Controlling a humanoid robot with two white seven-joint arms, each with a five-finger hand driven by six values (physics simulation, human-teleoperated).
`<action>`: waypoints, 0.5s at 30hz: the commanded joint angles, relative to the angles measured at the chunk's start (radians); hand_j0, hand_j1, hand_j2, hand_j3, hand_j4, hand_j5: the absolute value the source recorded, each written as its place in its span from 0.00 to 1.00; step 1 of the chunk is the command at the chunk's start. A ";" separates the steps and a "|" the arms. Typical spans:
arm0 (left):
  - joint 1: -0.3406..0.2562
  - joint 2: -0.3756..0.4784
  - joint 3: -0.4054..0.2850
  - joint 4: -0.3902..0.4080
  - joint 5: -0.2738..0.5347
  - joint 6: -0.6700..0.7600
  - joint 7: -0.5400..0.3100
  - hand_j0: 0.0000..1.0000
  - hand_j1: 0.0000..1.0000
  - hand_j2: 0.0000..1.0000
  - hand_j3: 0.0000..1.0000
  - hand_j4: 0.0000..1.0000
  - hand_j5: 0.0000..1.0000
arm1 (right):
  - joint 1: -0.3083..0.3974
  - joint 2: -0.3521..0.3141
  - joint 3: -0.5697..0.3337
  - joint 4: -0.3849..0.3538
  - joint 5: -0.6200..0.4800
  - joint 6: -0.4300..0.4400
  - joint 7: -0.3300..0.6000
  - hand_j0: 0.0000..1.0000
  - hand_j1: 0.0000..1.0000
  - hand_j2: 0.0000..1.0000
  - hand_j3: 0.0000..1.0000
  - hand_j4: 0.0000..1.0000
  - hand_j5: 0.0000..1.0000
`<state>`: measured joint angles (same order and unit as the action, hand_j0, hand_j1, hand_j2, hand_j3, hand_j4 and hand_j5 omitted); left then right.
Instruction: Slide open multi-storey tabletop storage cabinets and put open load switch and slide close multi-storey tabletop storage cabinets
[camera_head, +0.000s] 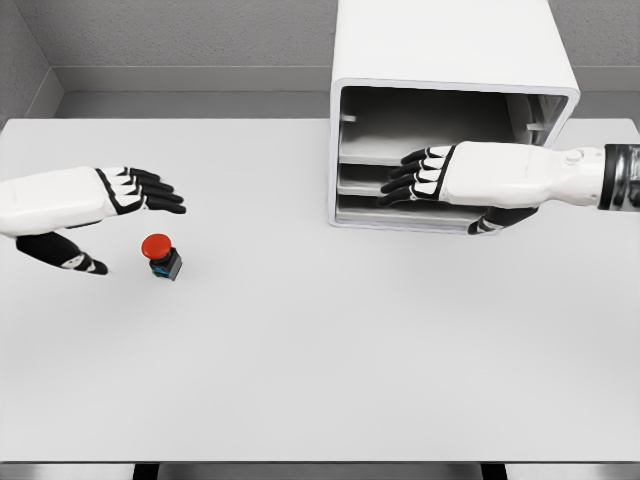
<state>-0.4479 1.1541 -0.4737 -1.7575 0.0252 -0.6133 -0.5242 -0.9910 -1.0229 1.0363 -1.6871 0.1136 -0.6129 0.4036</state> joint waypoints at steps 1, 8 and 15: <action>0.000 0.001 0.003 -0.002 -0.054 0.002 -0.007 1.00 1.00 1.00 1.00 1.00 1.00 | 0.000 0.000 -0.001 0.000 -0.006 0.002 0.000 1.00 1.00 1.00 1.00 1.00 1.00; 0.002 -0.154 -0.011 0.104 -0.169 0.002 0.000 1.00 1.00 1.00 1.00 1.00 1.00 | -0.002 -0.016 0.045 0.012 -0.008 0.002 -0.003 1.00 1.00 1.00 1.00 1.00 1.00; -0.011 -0.168 -0.060 0.156 -0.257 0.002 0.013 1.00 1.00 1.00 1.00 1.00 1.00 | -0.014 -0.013 0.039 0.009 -0.006 0.002 0.020 1.00 1.00 1.00 1.00 1.00 1.00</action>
<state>-0.4648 0.9973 -0.5189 -1.6278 -0.2026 -0.6132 -0.5129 -1.0048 -1.0353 1.0744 -1.6776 0.1134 -0.6129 0.4133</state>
